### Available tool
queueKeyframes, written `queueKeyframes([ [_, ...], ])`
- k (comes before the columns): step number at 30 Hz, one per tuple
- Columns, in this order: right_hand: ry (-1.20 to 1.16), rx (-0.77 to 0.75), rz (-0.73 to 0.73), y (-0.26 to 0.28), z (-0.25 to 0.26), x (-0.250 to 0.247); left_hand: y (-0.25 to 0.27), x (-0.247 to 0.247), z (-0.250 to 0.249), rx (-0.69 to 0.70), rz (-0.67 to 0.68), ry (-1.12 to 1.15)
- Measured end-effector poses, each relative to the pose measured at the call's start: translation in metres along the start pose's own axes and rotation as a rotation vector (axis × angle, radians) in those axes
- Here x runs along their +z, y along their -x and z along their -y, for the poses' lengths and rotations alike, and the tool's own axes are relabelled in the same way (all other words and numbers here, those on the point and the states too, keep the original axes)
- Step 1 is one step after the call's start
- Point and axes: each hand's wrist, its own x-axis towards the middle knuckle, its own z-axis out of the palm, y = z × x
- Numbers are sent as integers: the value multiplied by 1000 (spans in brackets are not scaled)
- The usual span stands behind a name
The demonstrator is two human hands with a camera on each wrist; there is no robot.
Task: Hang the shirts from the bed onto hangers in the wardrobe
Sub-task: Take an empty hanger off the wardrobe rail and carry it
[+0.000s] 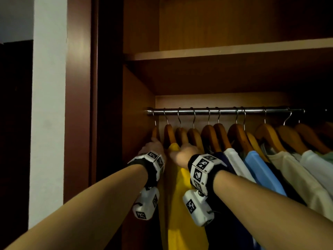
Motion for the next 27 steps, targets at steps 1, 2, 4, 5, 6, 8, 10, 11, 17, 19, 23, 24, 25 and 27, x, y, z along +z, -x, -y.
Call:
queueKeyframes([
  [1, 2, 2, -3, 2, 0, 1, 0, -2, 2, -13, 15, 50],
  [2, 2, -2, -2, 4, 0, 2, -1, -4, 4, -17, 22, 90],
  [4, -4, -8, -1, 7, -2, 2, 1, -8, 9, -15, 27, 163],
  [5, -9, -14, -3, 7, -3, 1, 1, -9, 10, -2, 15, 171],
  [6, -15, -21, -6, 7, -4, 2, 2, -10, 11, 14, -13, 187],
  [8, -30, -32, -11, 5, -6, 3, 4, -15, 8, 38, -74, 222],
  [10, -61, -44, -27, 1, -8, 6, 8, -25, 4, 46, -124, 285],
  [11, -73, -49, -32, 0, -10, 7, 9, -29, 2, 45, -135, 309],
  [17, -89, -79, -101, 20, -11, 7, 43, -41, 11, 46, -160, 377],
  [19, -87, -97, -132, 34, -5, 3, 62, -45, 17, 56, -147, 426],
  [23, -167, -146, -160, 69, 18, -6, 113, -60, 36, 151, -128, 503],
  [24, -187, -162, -154, 79, 23, -7, 129, -64, 42, 178, -114, 513],
  [25, -201, -174, -142, 88, 29, -6, 144, -68, 47, 202, -103, 526],
  [27, -215, -181, -118, 107, 36, 1, 174, -72, 60, 234, -80, 562],
])
